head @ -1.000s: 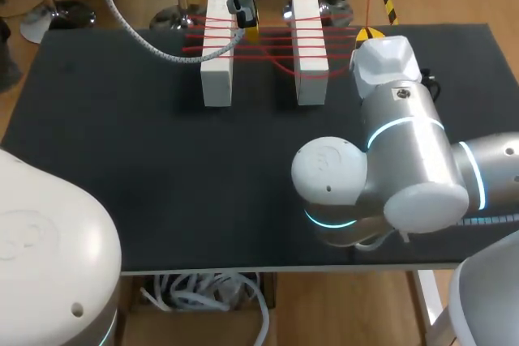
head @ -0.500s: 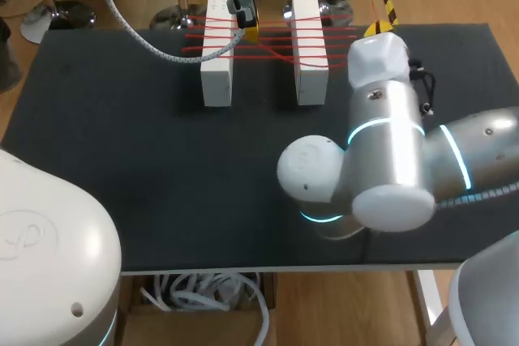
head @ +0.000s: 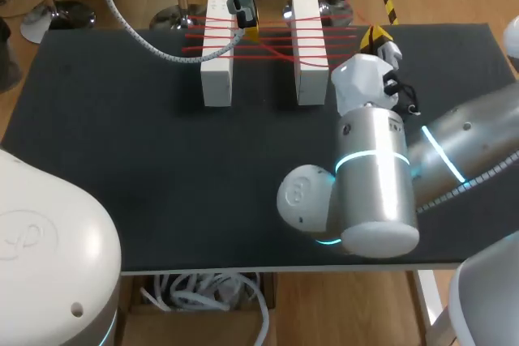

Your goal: Grab the tape and strap the tape.

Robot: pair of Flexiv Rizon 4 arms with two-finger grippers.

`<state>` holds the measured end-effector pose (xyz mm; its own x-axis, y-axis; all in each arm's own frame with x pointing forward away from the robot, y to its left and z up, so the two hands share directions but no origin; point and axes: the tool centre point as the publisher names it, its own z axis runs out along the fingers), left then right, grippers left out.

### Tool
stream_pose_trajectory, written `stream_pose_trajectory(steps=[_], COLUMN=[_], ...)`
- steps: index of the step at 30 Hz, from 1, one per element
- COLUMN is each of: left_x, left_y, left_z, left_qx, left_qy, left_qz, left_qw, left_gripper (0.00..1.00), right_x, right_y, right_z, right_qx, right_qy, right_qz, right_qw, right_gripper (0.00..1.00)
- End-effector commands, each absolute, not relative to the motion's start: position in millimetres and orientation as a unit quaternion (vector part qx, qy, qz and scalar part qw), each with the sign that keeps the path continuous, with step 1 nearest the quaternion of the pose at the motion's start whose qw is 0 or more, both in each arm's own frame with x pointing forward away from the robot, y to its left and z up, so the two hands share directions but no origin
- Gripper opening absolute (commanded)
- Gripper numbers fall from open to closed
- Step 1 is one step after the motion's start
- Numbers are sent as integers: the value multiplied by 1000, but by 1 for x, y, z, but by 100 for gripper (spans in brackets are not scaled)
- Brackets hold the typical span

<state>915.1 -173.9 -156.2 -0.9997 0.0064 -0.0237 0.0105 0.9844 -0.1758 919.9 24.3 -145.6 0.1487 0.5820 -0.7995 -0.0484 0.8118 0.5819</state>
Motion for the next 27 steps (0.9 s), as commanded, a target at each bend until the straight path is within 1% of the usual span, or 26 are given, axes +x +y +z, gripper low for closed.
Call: stream_pose_trajectory(steps=[1, 22, 27], left_x=[915, 915, 915], left_y=[-174, -174, -174], left_z=[-156, -156, -156], left_qx=[4, 4, 4], left_qy=[996, 996, 996], left_qz=[-87, -87, -87], left_qw=[11, 11, 11], left_gripper=[0, 0, 0], right_x=[918, 918, 905], right_y=[15, 15, 30], right_z=[-139, -139, -136], right_qx=[208, 208, 159], right_qy=[637, 637, 651], right_qz=[209, 209, 161], right_qw=[712, 712, 725], right_gripper=[0, 0, 0])
